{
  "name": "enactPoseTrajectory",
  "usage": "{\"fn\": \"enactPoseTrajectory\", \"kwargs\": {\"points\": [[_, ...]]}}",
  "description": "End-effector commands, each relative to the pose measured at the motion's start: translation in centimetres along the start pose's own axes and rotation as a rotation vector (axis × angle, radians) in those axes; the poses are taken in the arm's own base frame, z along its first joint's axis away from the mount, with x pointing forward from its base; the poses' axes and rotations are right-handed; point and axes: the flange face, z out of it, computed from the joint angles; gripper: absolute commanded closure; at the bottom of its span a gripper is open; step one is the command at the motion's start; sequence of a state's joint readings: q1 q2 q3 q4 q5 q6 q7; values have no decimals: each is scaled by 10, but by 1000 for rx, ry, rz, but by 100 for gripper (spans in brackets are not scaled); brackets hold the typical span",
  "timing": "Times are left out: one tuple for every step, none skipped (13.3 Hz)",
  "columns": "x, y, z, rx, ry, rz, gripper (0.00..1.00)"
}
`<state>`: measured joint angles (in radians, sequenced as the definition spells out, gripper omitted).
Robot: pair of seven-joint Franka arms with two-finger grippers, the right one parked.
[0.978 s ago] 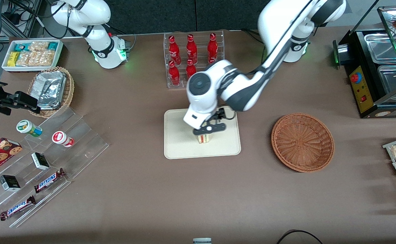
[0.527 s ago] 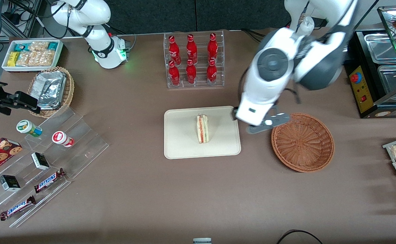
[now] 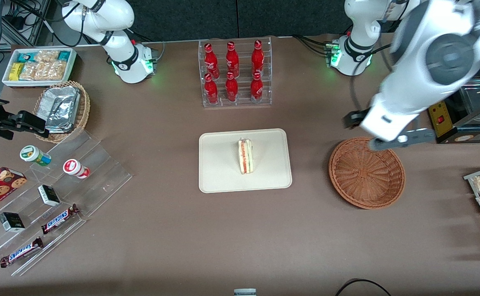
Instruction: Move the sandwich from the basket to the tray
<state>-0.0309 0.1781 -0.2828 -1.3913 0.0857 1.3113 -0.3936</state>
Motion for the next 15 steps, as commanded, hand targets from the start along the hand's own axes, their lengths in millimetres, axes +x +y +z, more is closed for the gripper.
{"fn": "enactPoseTrajectory", "kwargs": {"points": [[-15, -66, -11, -19, -20, 88, 1], [-20, -86, -13, -26, -38, 118, 1], [-23, -106, -14, -32, -50, 135, 0], [-25, -124, -16, -39, -54, 161, 0], [-28, -132, -14, -42, -58, 168, 0], [-32, -135, -12, -42, -55, 167, 0], [-33, -143, -11, -48, -48, 152, 0], [-32, -143, -11, -50, -45, 151, 0], [-32, -143, -10, -48, -44, 152, 0], [-33, -143, -8, -48, -41, 152, 0], [-33, -142, -11, -51, -31, 151, 0], [-31, -142, -10, -50, -31, 151, 0], [-29, -143, -12, -54, -30, 153, 0], [-25, -140, -12, -67, -33, 160, 0], [-21, -137, -9, -66, -39, 156, 0]]}}
